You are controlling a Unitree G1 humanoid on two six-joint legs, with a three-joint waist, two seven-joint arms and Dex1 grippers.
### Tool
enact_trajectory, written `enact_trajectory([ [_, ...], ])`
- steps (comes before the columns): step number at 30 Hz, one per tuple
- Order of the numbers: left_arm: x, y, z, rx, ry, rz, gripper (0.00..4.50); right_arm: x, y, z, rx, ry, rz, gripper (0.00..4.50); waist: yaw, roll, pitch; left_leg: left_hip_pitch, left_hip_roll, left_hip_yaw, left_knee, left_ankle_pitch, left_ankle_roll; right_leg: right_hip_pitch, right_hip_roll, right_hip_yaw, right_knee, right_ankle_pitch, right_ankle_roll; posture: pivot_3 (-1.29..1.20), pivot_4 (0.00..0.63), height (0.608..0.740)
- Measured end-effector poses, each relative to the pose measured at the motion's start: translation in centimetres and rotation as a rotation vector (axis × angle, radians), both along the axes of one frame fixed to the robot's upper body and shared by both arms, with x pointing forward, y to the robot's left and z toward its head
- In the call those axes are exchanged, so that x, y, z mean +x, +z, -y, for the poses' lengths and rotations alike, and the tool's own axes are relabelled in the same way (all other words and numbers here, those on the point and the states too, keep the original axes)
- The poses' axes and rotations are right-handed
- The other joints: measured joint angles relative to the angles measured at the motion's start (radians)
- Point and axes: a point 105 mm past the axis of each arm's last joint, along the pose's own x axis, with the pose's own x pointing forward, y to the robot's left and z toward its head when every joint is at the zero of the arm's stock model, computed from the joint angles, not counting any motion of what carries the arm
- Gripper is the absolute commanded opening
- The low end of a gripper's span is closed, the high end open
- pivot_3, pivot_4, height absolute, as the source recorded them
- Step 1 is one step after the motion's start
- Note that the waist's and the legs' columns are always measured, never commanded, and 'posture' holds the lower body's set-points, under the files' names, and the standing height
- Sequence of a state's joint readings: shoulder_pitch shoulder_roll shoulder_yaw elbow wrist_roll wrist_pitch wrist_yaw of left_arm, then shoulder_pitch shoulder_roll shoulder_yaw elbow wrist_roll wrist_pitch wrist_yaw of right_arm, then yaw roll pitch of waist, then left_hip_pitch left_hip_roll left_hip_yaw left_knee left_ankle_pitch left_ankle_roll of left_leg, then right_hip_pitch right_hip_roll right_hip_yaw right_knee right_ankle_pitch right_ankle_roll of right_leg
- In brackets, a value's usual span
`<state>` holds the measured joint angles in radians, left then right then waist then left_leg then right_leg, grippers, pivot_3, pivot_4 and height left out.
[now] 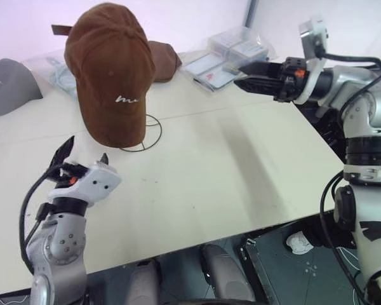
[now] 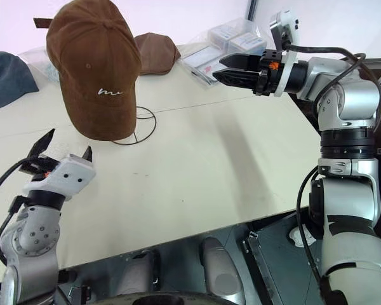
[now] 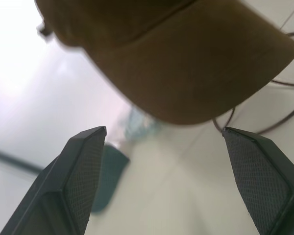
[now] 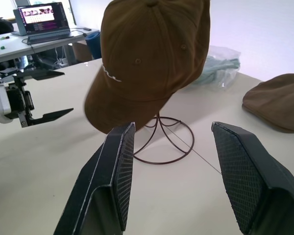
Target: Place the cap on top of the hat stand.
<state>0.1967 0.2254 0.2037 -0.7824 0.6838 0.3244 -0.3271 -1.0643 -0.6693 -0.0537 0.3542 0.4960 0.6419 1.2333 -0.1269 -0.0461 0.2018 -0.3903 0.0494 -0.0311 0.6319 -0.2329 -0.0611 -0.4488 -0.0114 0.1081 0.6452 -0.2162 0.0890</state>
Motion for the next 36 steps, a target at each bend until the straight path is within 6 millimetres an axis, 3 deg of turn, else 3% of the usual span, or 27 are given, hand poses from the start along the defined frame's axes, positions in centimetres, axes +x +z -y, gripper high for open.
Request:
enact_trajectory([
  [5,0.2,0.0,-0.2,-0.096,-0.017,0.011,3.93,0.0,0.0,0.0,0.000,0.000,-0.001,2.55,0.000,0.000,0.000,0.000,0.000,0.000,0.000,0.000,0.000,0.000,0.000,0.000,0.000,0.000,0.000,0.00,0.150,0.740],
  [11,-0.2,-2.3,-1.6,-0.302,0.033,-0.039,3.93,0.0,-0.4,0.1,0.000,-0.003,-0.010,2.55,0.000,0.000,0.000,0.000,0.000,0.000,0.000,0.000,0.000,0.000,0.000,0.000,0.000,0.000,0.000,0.00,0.150,0.740],
  [14,-0.3,-1.0,-3.2,-0.406,0.047,0.040,3.93,0.0,-0.6,0.2,-0.001,-0.005,-0.018,2.55,0.001,0.000,0.000,0.000,0.000,0.000,0.000,0.000,0.000,0.000,0.000,0.000,0.000,0.000,0.000,0.00,0.150,0.740],
  [18,-0.5,1.9,-6.6,-0.530,0.049,0.137,3.93,-0.1,-0.5,0.3,0.021,0.001,-0.032,2.55,-0.002,0.000,0.000,0.000,0.000,0.000,0.000,0.000,0.000,0.000,0.000,0.000,0.000,0.000,0.000,0.00,0.150,0.740],
  [21,-0.8,3.7,-11.0,-0.680,0.066,0.145,3.93,-0.3,-0.2,1.0,0.065,0.009,-0.062,2.55,-0.002,0.000,0.000,0.000,0.000,-0.002,0.000,0.000,0.000,0.000,0.001,-0.001,0.000,0.000,0.000,0.00,0.150,0.740],
  [25,-1.6,6.7,-16.1,-0.681,0.100,0.058,3.93,-0.4,0.0,3.1,0.122,-0.012,-0.120,2.55,-0.005,0.000,0.001,-0.001,0.000,-0.002,-0.001,0.000,0.000,-0.001,0.000,-0.001,-0.003,0.000,0.000,0.00,0.150,0.740],
  [28,-1.5,7.1,-16.8,-0.697,0.062,0.005,3.93,-0.4,-0.3,3.8,0.133,-0.025,-0.137,2.55,-0.004,0.001,0.002,-0.001,0.000,-0.001,-0.003,-0.001,0.001,0.001,0.000,-0.001,-0.009,0.000,0.000,0.00,0.150,0.740],
  [36,-0.2,4.0,-15.5,-0.944,-0.057,-0.101,3.93,-0.2,-4.8,5.6,0.141,-0.115,-0.256,2.55,0.000,0.001,0.002,-0.003,0.000,-0.001,-0.004,-0.002,0.003,0.003,0.000,-0.002,-0.013,0.000,0.000,0.00,0.150,0.740],
])
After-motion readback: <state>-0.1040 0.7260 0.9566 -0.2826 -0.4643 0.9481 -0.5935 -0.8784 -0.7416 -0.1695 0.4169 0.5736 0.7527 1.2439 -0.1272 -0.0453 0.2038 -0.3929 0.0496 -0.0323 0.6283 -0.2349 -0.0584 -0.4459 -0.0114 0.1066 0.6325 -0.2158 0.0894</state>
